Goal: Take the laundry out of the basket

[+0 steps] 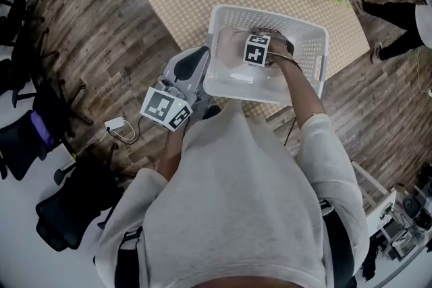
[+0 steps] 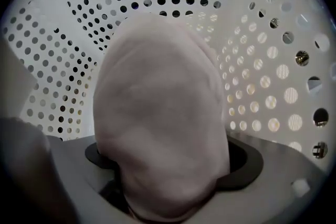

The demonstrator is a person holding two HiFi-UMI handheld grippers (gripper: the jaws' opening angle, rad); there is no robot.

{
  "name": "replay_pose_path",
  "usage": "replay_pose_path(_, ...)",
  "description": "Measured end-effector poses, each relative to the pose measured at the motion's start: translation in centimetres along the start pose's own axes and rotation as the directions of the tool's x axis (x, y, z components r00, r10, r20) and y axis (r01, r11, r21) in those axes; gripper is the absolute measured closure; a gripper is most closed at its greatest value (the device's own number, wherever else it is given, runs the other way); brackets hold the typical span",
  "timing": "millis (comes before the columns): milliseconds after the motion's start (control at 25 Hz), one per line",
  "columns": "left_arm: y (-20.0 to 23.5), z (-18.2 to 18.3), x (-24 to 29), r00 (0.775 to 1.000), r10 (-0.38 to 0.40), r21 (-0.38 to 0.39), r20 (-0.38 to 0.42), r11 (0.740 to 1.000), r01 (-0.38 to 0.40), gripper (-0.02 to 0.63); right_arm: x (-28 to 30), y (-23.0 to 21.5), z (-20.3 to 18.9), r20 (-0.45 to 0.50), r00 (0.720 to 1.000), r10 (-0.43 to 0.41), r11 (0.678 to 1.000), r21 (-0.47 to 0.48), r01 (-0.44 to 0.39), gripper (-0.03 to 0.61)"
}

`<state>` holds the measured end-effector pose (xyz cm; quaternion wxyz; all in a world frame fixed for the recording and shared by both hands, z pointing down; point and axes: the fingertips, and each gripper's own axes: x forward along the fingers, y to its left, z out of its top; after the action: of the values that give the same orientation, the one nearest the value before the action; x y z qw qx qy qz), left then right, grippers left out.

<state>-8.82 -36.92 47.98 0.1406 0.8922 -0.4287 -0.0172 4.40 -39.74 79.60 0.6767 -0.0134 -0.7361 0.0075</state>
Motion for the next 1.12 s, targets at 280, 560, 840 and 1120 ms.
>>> replay_pose_path(280, -0.8, 0.0, 0.8, 1.0, -0.017, 0.002, 0.007, 1.0, 0.017, 0.606, -0.8, 1.3, 0.3, 0.022, 0.998, -0.053, 0.999, 0.013, 0.052, 0.298)
replay_pose_path(560, -2.1, 0.3, 0.9, 0.999, -0.035, 0.014, 0.018, 0.999, 0.035, 0.606, -1.0, 1.8, 0.0, 0.061, 0.985, -0.16, 0.986, 0.062, 0.157, 0.324)
replay_pose_path(840, -2.5, 0.9, -0.7, 0.999, -0.026, 0.032, 0.038, 0.999, 0.025, 0.606, -3.5, 2.6, 0.7, 0.122, 0.961, -0.247, 0.967, 0.103, 0.235, 0.325)
replay_pose_path(1120, -4.3, 1.3, -0.9, 0.996, -0.074, 0.053, 0.058, 0.996, 0.071, 0.606, -13.2, 0.3, 0.9, 0.154, 0.835, -0.528, 0.849, 0.095, 0.52, 0.324)
